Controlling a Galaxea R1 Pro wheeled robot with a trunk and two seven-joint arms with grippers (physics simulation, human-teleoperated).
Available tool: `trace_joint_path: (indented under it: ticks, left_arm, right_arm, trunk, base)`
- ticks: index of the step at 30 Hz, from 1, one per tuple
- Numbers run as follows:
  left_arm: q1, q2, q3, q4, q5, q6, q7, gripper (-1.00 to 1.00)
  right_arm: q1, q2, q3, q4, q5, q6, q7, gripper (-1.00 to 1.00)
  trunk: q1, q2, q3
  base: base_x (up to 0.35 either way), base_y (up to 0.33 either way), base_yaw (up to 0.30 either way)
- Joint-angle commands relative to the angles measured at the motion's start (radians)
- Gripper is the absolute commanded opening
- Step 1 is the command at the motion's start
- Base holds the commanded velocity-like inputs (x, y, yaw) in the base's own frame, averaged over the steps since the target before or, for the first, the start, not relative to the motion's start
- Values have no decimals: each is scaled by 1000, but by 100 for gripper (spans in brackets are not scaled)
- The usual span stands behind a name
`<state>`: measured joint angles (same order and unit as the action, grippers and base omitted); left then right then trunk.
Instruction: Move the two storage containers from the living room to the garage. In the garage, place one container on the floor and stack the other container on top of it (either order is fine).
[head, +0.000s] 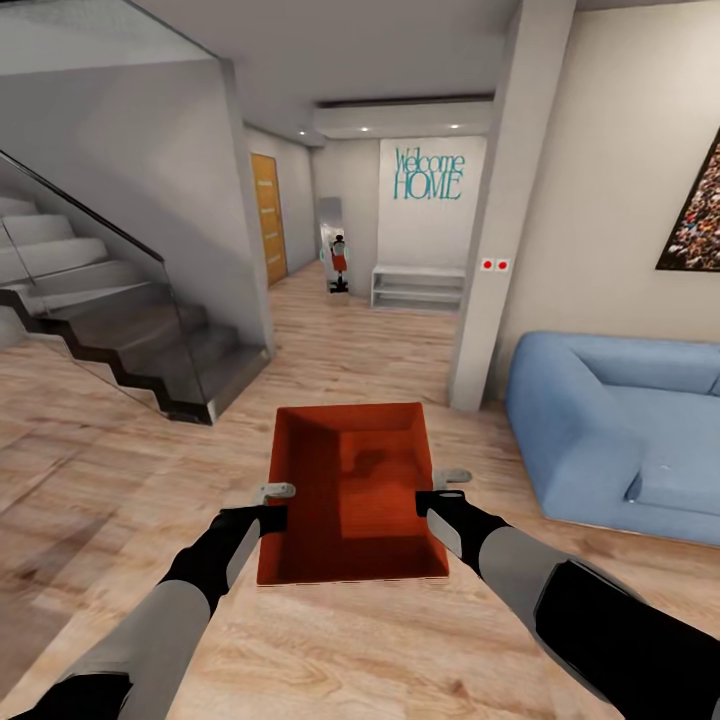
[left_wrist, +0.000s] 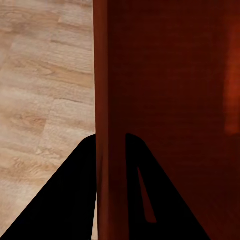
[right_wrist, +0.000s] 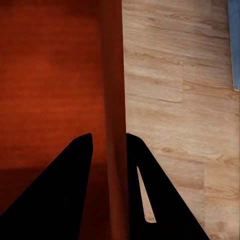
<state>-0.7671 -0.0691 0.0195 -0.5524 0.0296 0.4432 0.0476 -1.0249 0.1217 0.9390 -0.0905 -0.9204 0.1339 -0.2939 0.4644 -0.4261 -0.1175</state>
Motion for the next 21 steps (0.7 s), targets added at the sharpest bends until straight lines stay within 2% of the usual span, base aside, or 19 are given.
trace_joint_path:
  ticks: [1, 21]
  left_arm:
    - [0, 9, -7, 3, 18, 5, 9, -100]
    - [0, 10, -4, 3, 19, 5, 8, -100]
  right_arm:
    - [-1, -8, -8, -6, 6, -51, -4, -100]
    - [-1, -8, -8, -6, 6, -51, -4, -100]
  trunk:
    - [1, -2, -2]
    - [1, -2, -2]
  base:
    - [322, 0, 0]
    - [322, 0, 0]
